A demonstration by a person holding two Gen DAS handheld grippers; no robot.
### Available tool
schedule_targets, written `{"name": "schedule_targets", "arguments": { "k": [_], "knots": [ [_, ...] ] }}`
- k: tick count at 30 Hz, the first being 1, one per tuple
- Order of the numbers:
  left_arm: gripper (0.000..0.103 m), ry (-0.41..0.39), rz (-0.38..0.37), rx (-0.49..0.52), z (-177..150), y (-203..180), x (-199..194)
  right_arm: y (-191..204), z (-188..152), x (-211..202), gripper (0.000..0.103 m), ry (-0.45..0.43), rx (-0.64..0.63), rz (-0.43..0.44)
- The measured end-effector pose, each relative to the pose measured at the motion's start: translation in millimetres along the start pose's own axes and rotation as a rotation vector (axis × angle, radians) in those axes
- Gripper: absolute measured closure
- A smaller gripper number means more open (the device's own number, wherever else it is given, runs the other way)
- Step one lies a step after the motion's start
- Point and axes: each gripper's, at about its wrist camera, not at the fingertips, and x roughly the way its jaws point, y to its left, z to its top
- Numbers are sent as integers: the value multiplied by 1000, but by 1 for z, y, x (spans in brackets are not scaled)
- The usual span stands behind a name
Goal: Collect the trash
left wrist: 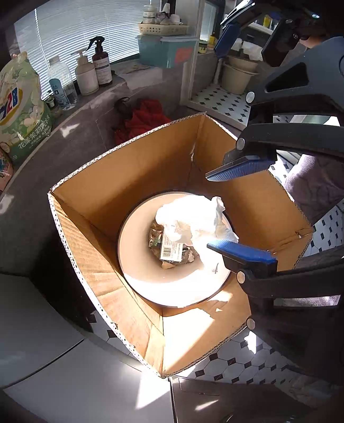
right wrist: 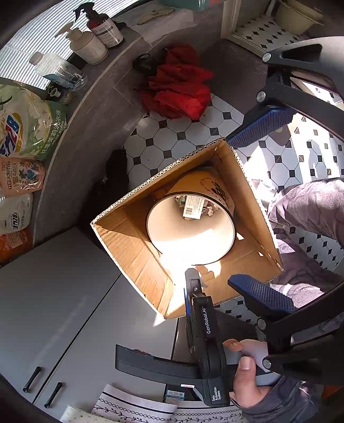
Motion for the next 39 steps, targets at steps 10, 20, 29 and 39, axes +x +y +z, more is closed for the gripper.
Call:
{"name": "schedule_targets", "arguments": {
  "k": [10,20,29,39],
  "knots": [
    [35,-83,42,3,-20,-21,-117,29,2,-78,9,-13,-51,30],
    [14,-291,85,-46,-51,-43,-290,72,11,-185,8,-66,-174,48],
    [7,-470,162,-47,-108,-35,-408,119,5,-253,8,-190,-205,63],
    [6,-685,188,-61,-207,-18,-527,189,-34,-344,8,-383,-219,82]
  ]
}}
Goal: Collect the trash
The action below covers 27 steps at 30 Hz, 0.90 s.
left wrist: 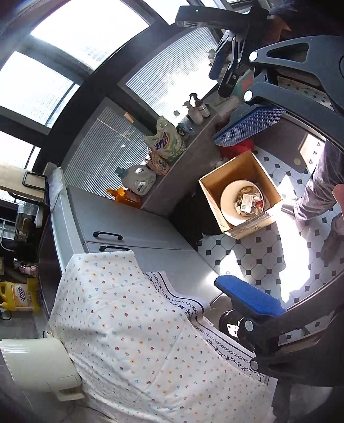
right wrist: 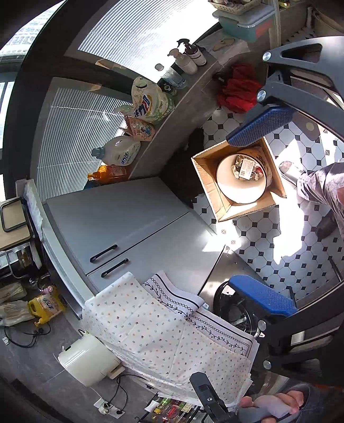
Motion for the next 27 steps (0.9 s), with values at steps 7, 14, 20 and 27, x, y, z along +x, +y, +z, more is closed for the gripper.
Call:
{"name": "schedule_targets", "arguments": {
  "k": [7,14,20,27],
  "knots": [
    [6,-125,31,-32,-18,29,-86,59,-3,-68,8,-116,-45,-1],
    [6,-219,61,-41,-37,48,-156,102,-15,-129,8,-224,-74,29],
    [6,-293,92,-46,-52,60,-206,135,-28,-169,8,-289,-108,70],
    [6,-375,131,-58,-61,70,-257,168,-39,-201,8,-348,-145,104]
  ]
}}
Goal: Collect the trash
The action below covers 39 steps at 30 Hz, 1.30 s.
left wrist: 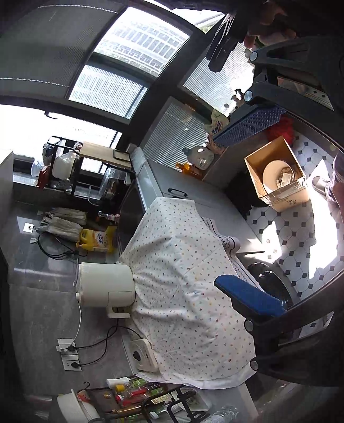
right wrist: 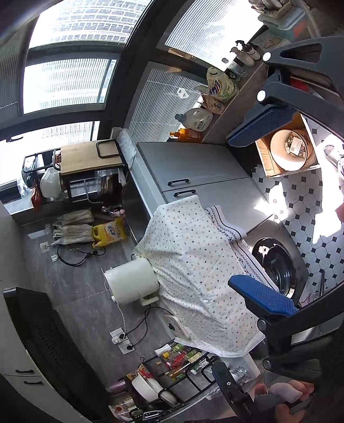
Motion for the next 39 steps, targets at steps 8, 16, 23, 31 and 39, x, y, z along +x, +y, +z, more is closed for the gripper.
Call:
{"name": "schedule_targets", "arguments": {
  "k": [8,16,23,31,39],
  "knots": [
    [6,-58,42,1,6,15,-39,33,3,-18,8,-39,-15,31],
    [6,-90,65,-2,9,20,-57,41,3,-22,8,-53,-15,46],
    [6,-106,60,-9,14,16,-60,42,3,-26,8,-61,-9,42],
    [6,-109,62,-4,14,14,-59,44,3,-34,8,-78,-5,36],
    [6,-115,62,-19,13,19,-61,45,3,-35,8,-76,-4,35]
  ]
}}
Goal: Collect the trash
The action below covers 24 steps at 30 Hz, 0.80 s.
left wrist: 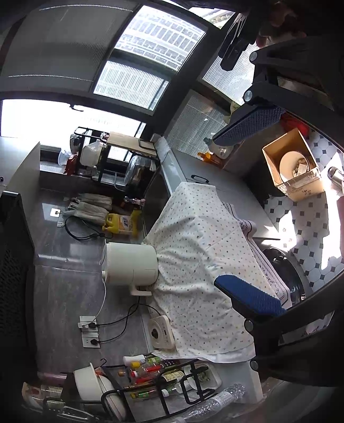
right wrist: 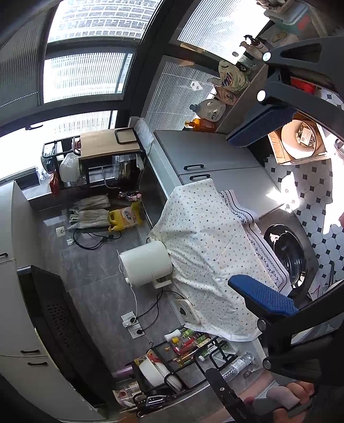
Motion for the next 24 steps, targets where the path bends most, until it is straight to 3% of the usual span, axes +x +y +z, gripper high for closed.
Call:
{"name": "schedule_targets", "arguments": {
  "k": [24],
  "knots": [
    [6,0,10,-16,0,17,-4,21,-3,9,8,12,-16,4]
  ]
}}
